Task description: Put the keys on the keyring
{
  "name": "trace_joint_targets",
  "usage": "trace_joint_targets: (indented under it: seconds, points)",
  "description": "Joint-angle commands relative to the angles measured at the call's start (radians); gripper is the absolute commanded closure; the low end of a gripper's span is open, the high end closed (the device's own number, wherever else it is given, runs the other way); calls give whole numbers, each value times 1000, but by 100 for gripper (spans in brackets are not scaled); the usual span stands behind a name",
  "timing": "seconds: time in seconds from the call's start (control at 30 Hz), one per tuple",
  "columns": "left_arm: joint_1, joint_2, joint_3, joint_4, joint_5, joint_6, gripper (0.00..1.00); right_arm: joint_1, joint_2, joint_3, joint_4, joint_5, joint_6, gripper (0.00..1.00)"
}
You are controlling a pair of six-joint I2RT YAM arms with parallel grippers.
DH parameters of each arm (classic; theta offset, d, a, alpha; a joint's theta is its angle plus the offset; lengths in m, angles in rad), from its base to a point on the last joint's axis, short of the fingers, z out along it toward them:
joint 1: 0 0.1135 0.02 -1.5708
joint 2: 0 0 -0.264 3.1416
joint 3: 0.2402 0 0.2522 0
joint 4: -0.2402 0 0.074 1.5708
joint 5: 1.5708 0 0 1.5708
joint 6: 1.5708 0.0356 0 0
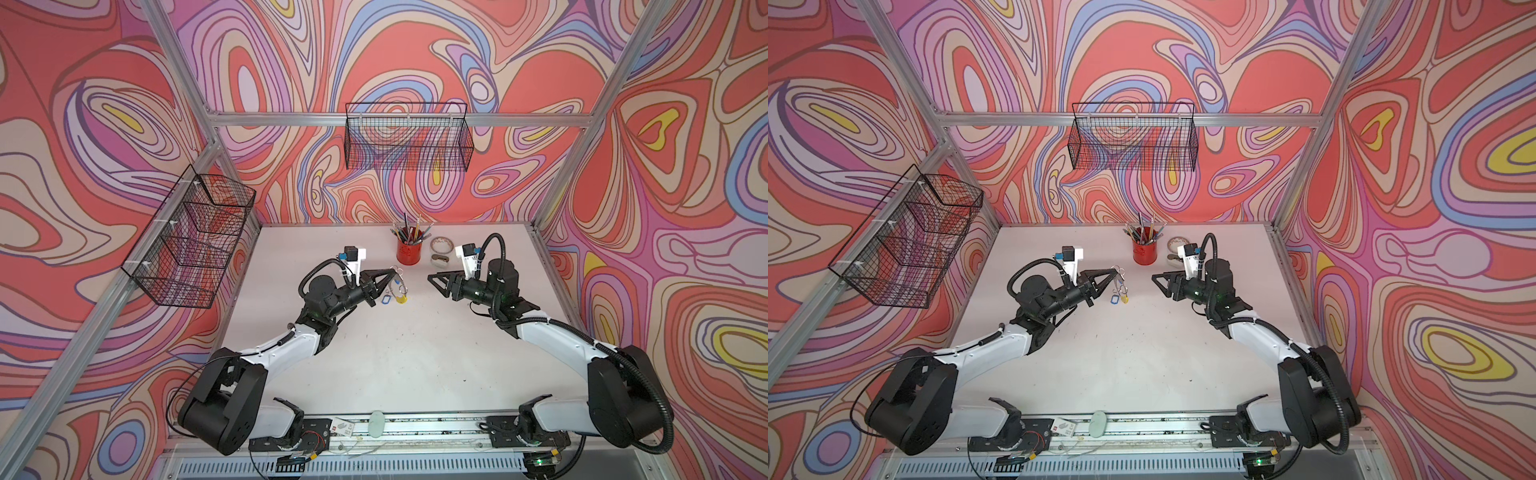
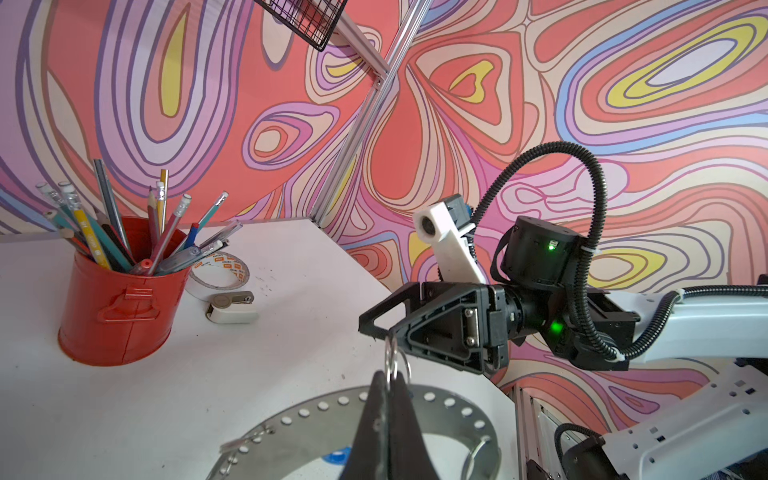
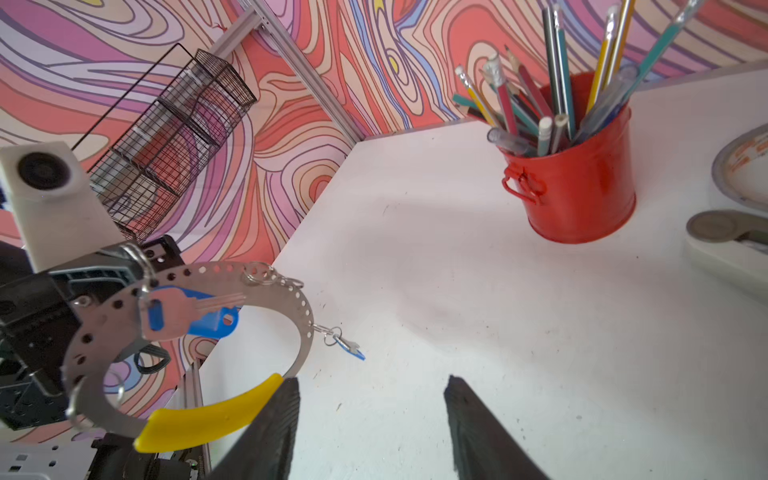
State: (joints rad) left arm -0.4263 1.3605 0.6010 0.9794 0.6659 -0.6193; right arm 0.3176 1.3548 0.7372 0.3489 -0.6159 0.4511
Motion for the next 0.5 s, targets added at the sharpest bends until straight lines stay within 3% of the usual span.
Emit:
trace_joint_targets:
  seconds: [0.0, 0.13, 0.23, 0.47]
  points:
    - [25, -7, -6, 113, 125, -22, 100, -5, 1, 46, 77, -26, 22, 40]
    - [38, 26, -5, 198, 212, -49, 100, 14, 52, 102, 133, -148, 55, 51]
    - [40, 74, 21, 255, 286, -97, 100, 48, 56, 129, 95, -183, 21, 51]
    - [37, 150, 48, 327, 286, -164, 100, 63, 62, 136, 173, -287, 86, 49]
